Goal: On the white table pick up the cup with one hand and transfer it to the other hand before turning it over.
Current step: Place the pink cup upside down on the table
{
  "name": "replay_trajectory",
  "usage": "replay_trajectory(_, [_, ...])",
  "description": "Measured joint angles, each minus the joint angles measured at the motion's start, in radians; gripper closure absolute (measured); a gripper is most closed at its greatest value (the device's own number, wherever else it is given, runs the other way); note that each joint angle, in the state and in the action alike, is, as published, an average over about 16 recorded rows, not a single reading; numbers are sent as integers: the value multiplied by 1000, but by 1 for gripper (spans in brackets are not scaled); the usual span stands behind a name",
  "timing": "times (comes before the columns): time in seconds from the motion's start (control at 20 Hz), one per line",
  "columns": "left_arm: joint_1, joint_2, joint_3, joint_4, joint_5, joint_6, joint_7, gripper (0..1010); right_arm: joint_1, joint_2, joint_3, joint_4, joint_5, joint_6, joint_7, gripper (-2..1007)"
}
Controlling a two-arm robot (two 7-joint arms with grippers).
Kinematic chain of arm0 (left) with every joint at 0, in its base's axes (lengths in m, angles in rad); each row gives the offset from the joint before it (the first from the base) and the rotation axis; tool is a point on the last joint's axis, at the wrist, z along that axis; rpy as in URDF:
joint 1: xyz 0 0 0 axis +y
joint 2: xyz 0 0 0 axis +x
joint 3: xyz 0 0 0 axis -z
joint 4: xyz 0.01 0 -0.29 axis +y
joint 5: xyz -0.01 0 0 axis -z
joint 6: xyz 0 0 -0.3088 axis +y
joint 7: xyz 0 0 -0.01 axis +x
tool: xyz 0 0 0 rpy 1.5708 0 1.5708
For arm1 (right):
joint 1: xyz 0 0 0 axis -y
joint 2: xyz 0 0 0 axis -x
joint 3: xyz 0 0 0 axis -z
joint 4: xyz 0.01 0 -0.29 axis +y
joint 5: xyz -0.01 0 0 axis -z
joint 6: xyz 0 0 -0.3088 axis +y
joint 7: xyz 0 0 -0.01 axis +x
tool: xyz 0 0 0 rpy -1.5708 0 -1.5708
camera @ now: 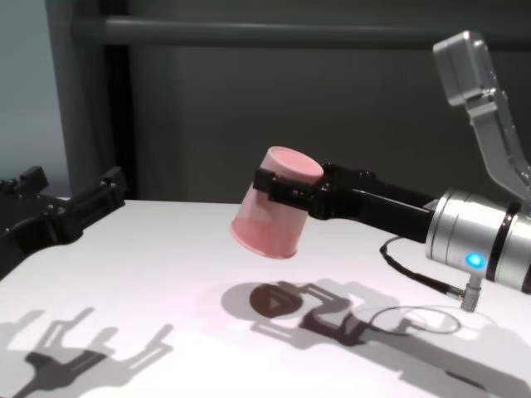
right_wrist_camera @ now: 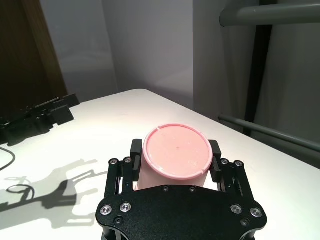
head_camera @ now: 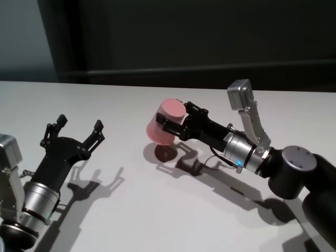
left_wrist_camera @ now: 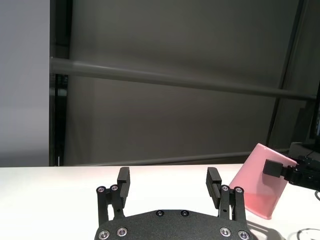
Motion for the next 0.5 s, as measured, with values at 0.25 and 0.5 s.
replay_trajectory(0.25, [0, 0, 0, 0, 0, 0, 0, 9, 12, 7, -21, 13, -78, 12, -43, 249])
replay_trajectory(0.5, [0, 0, 0, 0, 0, 0, 0, 9, 19, 10, -30, 23, -130, 34, -73, 249])
